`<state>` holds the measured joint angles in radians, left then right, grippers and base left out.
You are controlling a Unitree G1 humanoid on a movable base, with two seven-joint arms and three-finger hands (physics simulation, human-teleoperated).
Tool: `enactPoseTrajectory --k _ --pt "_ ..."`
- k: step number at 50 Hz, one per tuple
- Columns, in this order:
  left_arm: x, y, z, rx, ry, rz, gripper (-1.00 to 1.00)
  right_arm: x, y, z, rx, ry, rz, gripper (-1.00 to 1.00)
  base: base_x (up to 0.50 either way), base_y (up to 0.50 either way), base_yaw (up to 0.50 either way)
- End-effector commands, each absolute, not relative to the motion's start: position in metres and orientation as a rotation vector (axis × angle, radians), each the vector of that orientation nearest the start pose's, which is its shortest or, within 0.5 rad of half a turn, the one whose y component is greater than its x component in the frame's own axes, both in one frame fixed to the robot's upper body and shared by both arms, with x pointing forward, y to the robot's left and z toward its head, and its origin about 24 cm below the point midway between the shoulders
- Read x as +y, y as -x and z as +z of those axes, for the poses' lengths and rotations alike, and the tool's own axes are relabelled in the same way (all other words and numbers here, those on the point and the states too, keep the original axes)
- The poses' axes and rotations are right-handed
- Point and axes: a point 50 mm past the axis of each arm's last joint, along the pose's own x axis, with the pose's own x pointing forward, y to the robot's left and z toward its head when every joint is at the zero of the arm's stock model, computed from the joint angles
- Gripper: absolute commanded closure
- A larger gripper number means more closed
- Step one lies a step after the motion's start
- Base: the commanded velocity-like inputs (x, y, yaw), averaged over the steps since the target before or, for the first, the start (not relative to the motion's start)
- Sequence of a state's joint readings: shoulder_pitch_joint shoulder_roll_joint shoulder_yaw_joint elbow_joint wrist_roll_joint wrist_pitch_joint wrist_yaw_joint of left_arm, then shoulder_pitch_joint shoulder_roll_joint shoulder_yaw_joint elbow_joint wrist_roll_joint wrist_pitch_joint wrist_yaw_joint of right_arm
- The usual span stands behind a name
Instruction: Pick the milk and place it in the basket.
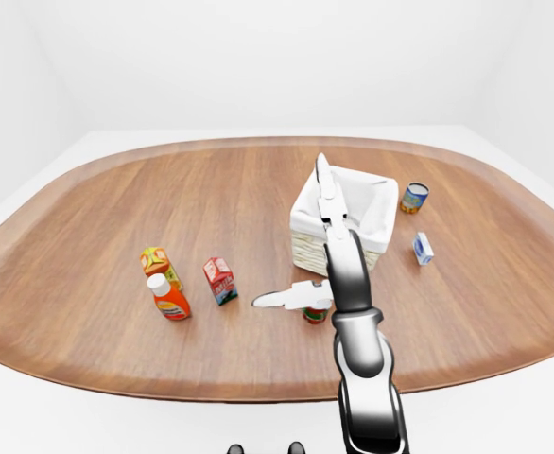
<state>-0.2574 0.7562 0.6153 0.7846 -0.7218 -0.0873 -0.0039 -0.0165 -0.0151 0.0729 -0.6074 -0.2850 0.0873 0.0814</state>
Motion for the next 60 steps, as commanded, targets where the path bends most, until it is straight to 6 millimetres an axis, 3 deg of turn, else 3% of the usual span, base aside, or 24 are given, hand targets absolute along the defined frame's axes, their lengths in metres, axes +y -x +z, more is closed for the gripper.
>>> enactPoseTrajectory --k 1,11,18,21,30,52,60 --pt "0.453 -0.210 0.102 -0.134 0.278 0.847 -1.00 -0.123 -0.223 0.166 -0.505 0.402 0.099 -0.98 0.50 0.04 0.00" --pt "0.453 -0.210 0.102 -0.134 0.278 0.847 -1.00 -0.121 -0.226 0.163 -0.485 0.461 0.090 -0.98 0.50 0.08 0.00" --pt "0.453 -0.210 0.102 -0.134 0.279 0.847 -1.00 -0.129 -0.227 0.163 -0.482 0.375 0.044 -0.98 0.48 0.12 0.00" --pt "0.453 -0.211 0.102 -0.134 0.280 0.846 -1.00 -0.131 -0.222 0.173 -0.532 0.331 0.046 -0.98 0.00 0.00 0.00" --pt "0.453 -0.211 0.102 -0.134 0.279 0.845 -1.00 -0.130 -0.219 0.176 -0.550 0.285 0.069 -0.98 0.00 0.00 0.00" --pt "0.453 -0.211 0.102 -0.134 0.279 0.843 -1.00 -0.121 -0.221 0.165 -0.502 0.362 0.114 -0.98 0.00 0.00 0.00" --pt "0.453 -0.211 0.102 -0.134 0.279 0.842 -1.00 -0.114 -0.221 0.176 -0.551 0.399 0.139 -0.98 0.00 0.00 0.00"
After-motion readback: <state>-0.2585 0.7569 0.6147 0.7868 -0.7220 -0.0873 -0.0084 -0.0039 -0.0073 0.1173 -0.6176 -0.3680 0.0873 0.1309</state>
